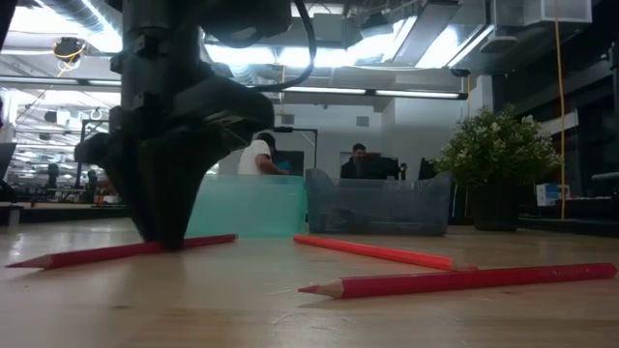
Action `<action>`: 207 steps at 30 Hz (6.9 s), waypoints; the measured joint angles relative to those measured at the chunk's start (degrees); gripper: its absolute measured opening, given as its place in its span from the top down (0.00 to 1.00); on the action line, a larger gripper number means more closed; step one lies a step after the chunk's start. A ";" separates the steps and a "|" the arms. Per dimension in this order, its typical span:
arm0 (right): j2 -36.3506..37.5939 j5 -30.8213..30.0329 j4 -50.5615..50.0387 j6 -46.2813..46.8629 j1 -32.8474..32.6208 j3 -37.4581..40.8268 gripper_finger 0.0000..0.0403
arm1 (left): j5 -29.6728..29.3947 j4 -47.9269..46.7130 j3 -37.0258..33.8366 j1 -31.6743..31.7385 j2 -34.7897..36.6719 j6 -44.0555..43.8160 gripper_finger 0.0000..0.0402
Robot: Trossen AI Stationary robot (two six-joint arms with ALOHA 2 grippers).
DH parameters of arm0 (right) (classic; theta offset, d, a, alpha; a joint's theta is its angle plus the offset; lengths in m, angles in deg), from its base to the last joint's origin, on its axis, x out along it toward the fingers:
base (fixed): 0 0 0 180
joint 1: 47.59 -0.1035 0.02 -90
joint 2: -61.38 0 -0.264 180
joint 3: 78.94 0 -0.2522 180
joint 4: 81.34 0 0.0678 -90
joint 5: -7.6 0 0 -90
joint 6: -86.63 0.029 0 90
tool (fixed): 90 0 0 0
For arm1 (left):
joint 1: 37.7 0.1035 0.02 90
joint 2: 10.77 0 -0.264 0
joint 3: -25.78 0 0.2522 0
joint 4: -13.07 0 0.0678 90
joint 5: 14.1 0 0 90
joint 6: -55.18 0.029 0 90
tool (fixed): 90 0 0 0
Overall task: Sort pens & pencils
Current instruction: Put the left red colored pencil into the green bin, then put the orange colored pencil into the green bin
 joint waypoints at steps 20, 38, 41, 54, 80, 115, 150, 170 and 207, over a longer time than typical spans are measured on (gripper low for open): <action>0.00 0.00 0.00 0.00 0.00 0.00 0.95 | 0.39 -5.11 0.02 -0.35 0.06 0.07 0.92; 0.00 -0.01 0.00 0.00 0.00 0.00 0.95 | -6.43 -20.70 8.60 -1.27 -0.92 3.13 0.97; 0.00 -0.02 0.00 0.04 0.00 0.00 0.95 | -7.04 -24.65 10.87 -1.52 -0.59 2.76 0.97; 0.00 -0.04 0.00 0.02 0.00 0.00 0.95 | -11.07 -30.35 18.25 -2.97 -0.55 2.66 0.97; 0.00 -0.04 0.00 -0.20 0.01 0.00 0.95 | -20.55 -45.91 31.61 21.44 -0.39 25.71 0.97; 0.00 -0.04 0.00 -1.09 0.11 0.00 0.95 | -13.99 -16.92 12.59 31.24 -0.33 37.76 0.90; 0.00 -2.77 0.02 -1.39 0.11 1.86 0.95 | -22.58 -27.94 21.88 -2.11 7.80 46.13 0.78; 0.66 -25.92 7.47 -11.82 2.01 0.02 0.95 | -25.66 -12.70 21.84 -3.40 -5.99 92.39 0.78; 0.81 -22.94 12.65 -24.00 11.43 0.07 0.95 | -19.44 3.65 21.84 3.25 -11.98 114.10 0.78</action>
